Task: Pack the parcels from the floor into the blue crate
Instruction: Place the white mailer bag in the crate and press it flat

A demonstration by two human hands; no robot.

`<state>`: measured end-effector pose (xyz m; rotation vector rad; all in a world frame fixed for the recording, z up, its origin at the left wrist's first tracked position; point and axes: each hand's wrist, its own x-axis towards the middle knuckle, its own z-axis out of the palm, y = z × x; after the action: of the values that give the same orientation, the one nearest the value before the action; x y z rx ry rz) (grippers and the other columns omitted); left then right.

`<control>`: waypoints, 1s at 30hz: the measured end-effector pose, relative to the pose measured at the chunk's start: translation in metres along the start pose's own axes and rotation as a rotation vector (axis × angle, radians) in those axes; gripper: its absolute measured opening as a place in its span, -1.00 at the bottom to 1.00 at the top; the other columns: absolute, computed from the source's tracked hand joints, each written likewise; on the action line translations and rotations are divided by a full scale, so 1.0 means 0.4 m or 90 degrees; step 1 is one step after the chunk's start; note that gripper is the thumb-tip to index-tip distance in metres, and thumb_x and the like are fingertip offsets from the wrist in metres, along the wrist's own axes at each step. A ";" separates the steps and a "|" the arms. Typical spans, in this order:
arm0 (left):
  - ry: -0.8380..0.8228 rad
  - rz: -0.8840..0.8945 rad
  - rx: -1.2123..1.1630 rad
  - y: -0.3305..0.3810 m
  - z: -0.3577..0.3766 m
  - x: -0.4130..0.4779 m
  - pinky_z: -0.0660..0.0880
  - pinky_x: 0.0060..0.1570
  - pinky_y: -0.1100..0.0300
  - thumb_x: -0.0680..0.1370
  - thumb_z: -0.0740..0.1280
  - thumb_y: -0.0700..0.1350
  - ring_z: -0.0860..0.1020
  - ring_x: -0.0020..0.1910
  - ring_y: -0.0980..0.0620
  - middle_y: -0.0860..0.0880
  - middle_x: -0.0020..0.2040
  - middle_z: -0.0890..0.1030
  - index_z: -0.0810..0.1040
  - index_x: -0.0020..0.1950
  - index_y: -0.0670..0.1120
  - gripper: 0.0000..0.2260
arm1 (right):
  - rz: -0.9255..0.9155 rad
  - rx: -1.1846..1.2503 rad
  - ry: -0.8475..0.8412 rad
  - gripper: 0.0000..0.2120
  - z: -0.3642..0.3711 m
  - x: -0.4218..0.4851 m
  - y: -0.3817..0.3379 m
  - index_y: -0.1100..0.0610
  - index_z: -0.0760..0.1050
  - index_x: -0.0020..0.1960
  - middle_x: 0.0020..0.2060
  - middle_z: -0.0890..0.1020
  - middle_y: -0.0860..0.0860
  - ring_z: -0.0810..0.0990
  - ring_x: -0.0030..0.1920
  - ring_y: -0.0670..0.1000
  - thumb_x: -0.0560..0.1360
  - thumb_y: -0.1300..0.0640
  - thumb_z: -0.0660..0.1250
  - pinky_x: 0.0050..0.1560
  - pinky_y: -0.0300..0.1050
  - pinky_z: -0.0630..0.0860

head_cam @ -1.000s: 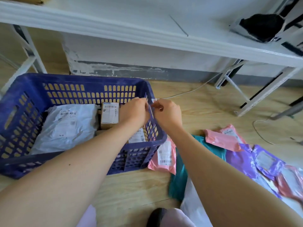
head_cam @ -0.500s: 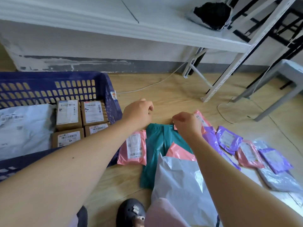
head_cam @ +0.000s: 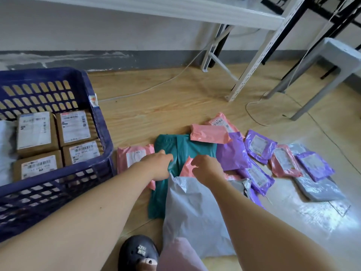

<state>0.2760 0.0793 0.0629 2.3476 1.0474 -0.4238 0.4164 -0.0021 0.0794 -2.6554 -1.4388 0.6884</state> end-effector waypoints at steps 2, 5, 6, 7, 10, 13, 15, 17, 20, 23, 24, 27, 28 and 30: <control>-0.016 0.003 -0.004 0.017 0.033 0.013 0.48 0.08 0.01 0.52 0.25 -0.11 0.48 0.18 -0.15 -0.11 0.31 0.34 0.20 0.46 -0.03 -0.49 | -0.028 -0.065 -0.063 -0.58 0.025 0.008 0.008 0.02 0.46 0.29 0.23 0.55 0.04 0.51 0.23 0.10 0.46 0.26 0.22 0.14 -0.11 0.45; -0.041 0.014 -0.027 0.050 0.071 0.022 0.47 0.08 -0.01 0.52 0.23 -0.17 0.46 0.23 -0.19 -0.12 0.33 0.32 0.15 0.48 -0.04 -0.45 | -0.047 -0.136 -0.174 -0.43 0.064 0.013 0.020 0.01 0.26 0.45 0.31 0.47 0.08 0.48 0.28 0.11 0.47 0.25 0.22 0.17 -0.11 0.43; -0.047 0.018 -0.032 0.058 0.082 0.024 0.45 0.04 0.01 0.51 0.22 -0.18 0.47 0.22 -0.20 -0.13 0.32 0.33 0.17 0.47 -0.04 -0.47 | -0.042 -0.141 -0.206 -0.40 0.077 0.013 0.027 0.02 0.20 0.48 0.31 0.45 0.10 0.50 0.25 0.13 0.47 0.25 0.23 0.13 -0.09 0.47; -0.054 0.020 -0.034 0.063 0.091 0.025 0.43 0.00 0.02 0.51 0.22 -0.18 0.47 0.21 -0.20 -0.13 0.31 0.34 0.19 0.45 -0.05 -0.48 | -0.027 -0.130 -0.234 -0.37 0.086 0.012 0.034 0.02 0.18 0.49 0.29 0.46 0.13 0.55 0.18 0.15 0.46 0.27 0.24 0.02 -0.07 0.52; -0.070 0.016 -0.041 0.060 0.109 0.021 0.43 0.01 0.02 0.50 0.24 -0.16 0.47 0.20 -0.20 -0.13 0.32 0.34 0.19 0.45 -0.07 -0.48 | 0.003 -0.092 -0.275 -0.32 0.104 0.008 0.056 0.02 0.15 0.49 0.25 0.45 0.16 0.62 0.03 0.19 0.42 0.32 0.25 -0.19 -0.10 0.58; -0.067 0.000 -0.043 0.043 0.113 0.016 0.45 0.16 -0.03 0.50 0.22 -0.17 0.45 0.25 -0.21 -0.13 0.39 0.27 0.12 0.49 -0.04 -0.42 | 0.005 -0.128 -0.265 -0.20 0.105 0.002 0.069 -0.02 -0.02 0.54 0.40 0.26 0.13 0.51 0.23 0.21 0.41 0.30 0.25 0.08 -0.04 0.52; -0.067 -0.009 -0.043 0.031 0.112 0.012 0.43 0.22 -0.04 0.51 0.25 -0.14 0.42 0.29 -0.21 -0.12 0.43 0.22 0.07 0.52 -0.02 -0.38 | 0.007 -0.137 -0.280 -0.13 0.111 -0.002 0.075 -0.05 -0.09 0.55 0.42 0.23 0.12 0.49 0.26 0.22 0.40 0.29 0.29 0.14 -0.02 0.50; -0.079 -0.016 -0.049 0.021 0.111 0.008 0.42 0.24 -0.03 0.51 0.26 -0.11 0.40 0.31 -0.19 -0.11 0.44 0.21 0.07 0.53 -0.02 -0.37 | 0.006 -0.153 -0.292 -0.12 0.116 -0.007 0.079 -0.04 -0.07 0.55 0.39 0.26 0.13 0.46 0.28 0.21 0.40 0.28 0.35 0.17 -0.01 0.47; -0.094 -0.024 -0.051 0.016 0.109 0.002 0.41 0.25 -0.02 0.51 0.28 -0.10 0.40 0.31 -0.17 -0.09 0.44 0.21 0.12 0.51 -0.04 -0.39 | 0.000 -0.177 -0.297 -0.18 0.115 -0.007 0.078 0.04 0.07 0.53 0.36 0.34 0.13 0.41 0.32 0.17 0.40 0.26 0.40 0.18 -0.06 0.44; -0.093 -0.017 -0.051 0.021 0.102 -0.003 0.42 0.23 0.01 0.51 0.25 -0.15 0.42 0.29 -0.16 -0.09 0.43 0.23 0.18 0.49 -0.06 -0.44 | -0.008 -0.215 -0.327 -0.29 0.109 -0.006 0.075 0.06 0.16 0.50 0.38 0.38 0.07 0.35 0.37 0.12 0.44 0.21 0.40 0.26 -0.08 0.38; -0.090 -0.014 -0.052 0.022 0.099 -0.004 0.42 0.23 0.01 0.51 0.24 -0.15 0.42 0.29 -0.15 -0.08 0.43 0.23 0.18 0.49 -0.06 -0.45 | -0.009 -0.216 -0.331 -0.29 0.108 -0.006 0.076 0.06 0.16 0.50 0.39 0.38 0.07 0.35 0.38 0.11 0.44 0.20 0.40 0.27 -0.08 0.38; -0.081 -0.011 -0.058 0.018 0.095 -0.007 0.41 0.25 0.02 0.51 0.24 -0.15 0.40 0.31 -0.15 -0.09 0.43 0.23 0.19 0.49 -0.06 -0.46 | -0.026 -0.217 -0.323 -0.29 0.110 -0.012 0.070 0.03 0.16 0.51 0.37 0.39 0.07 0.40 0.34 0.10 0.44 0.21 0.39 0.22 -0.11 0.40; -0.078 -0.013 -0.060 0.016 0.095 -0.007 0.41 0.25 0.02 0.52 0.24 -0.15 0.41 0.31 -0.15 -0.09 0.43 0.23 0.20 0.49 -0.06 -0.46 | -0.033 -0.217 -0.321 -0.29 0.113 -0.014 0.067 0.01 0.19 0.50 0.37 0.39 0.06 0.43 0.32 0.09 0.43 0.21 0.40 0.20 -0.12 0.42; -0.075 -0.019 -0.062 0.010 0.105 -0.006 0.43 0.21 0.02 0.52 0.24 -0.15 0.43 0.28 -0.15 -0.10 0.42 0.24 0.22 0.47 -0.07 -0.48 | -0.024 -0.176 -0.347 -0.33 0.130 -0.016 0.056 0.00 0.26 0.45 0.35 0.42 0.06 0.57 0.15 0.09 0.41 0.25 0.40 0.05 -0.14 0.52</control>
<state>0.2748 0.0511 0.0311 2.1966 1.0251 -0.5040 0.4102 -0.0286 0.0294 -2.7545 -1.8132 1.3851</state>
